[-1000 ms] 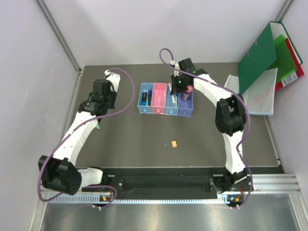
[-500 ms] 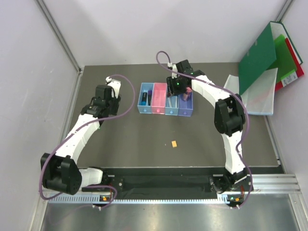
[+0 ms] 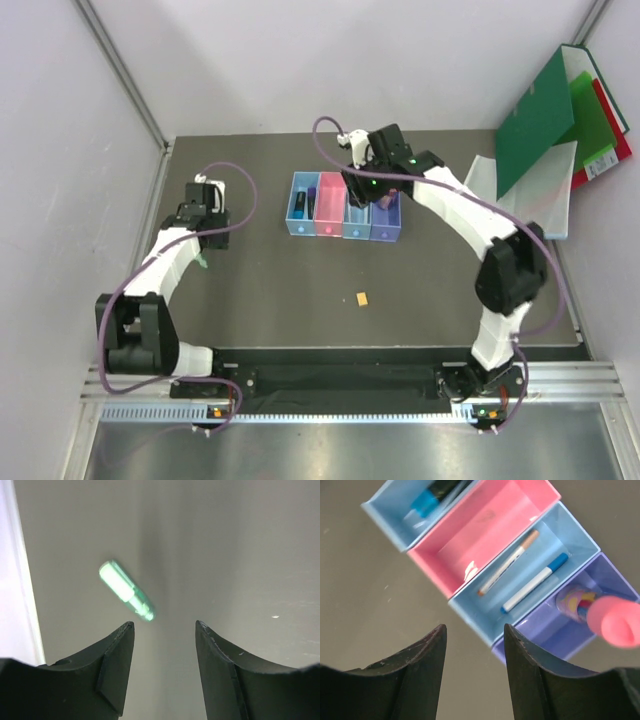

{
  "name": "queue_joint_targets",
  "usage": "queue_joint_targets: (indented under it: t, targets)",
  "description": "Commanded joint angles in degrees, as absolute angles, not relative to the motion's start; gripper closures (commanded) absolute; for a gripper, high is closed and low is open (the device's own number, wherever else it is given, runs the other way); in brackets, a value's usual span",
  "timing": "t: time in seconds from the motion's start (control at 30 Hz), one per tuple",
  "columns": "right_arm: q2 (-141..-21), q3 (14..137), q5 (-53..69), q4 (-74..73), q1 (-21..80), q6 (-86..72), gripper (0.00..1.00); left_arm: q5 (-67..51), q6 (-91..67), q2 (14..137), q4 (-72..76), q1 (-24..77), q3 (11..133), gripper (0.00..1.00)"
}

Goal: Sort the stationery into containers
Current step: Pick up the stationery from the center of the board.

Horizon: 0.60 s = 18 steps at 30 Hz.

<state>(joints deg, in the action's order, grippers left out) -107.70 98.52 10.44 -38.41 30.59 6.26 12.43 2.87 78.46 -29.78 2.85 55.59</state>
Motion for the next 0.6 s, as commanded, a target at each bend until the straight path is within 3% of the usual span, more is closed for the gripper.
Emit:
queue_joint_targets:
  t: [0.0, 0.13, 0.2, 0.57]
  targets:
    - [-94.25, 90.56, 8.18, -38.32, 33.83, 14.84, 0.51, 8.01, -2.09, 83.65, -33.92, -2.54, 57.39, 0.43]
    - [-87.9, 84.21, 5.54, -38.32, 35.86, 17.93, 0.5, 4.05, -6.14, 90.07, -40.5, -7.46, 62.38, 0.44]
    - [-85.62, 81.93, 4.66, -38.41, 36.3, 19.07, 0.5, 2.47, -7.2, 92.88, -42.79, -8.61, 63.36, 0.51]
    - [-83.94, 79.63, 5.97, -39.81, 38.05, 22.06, 0.5, 6.76, -8.0, 95.36, -42.8, -10.02, 64.51, 0.5]
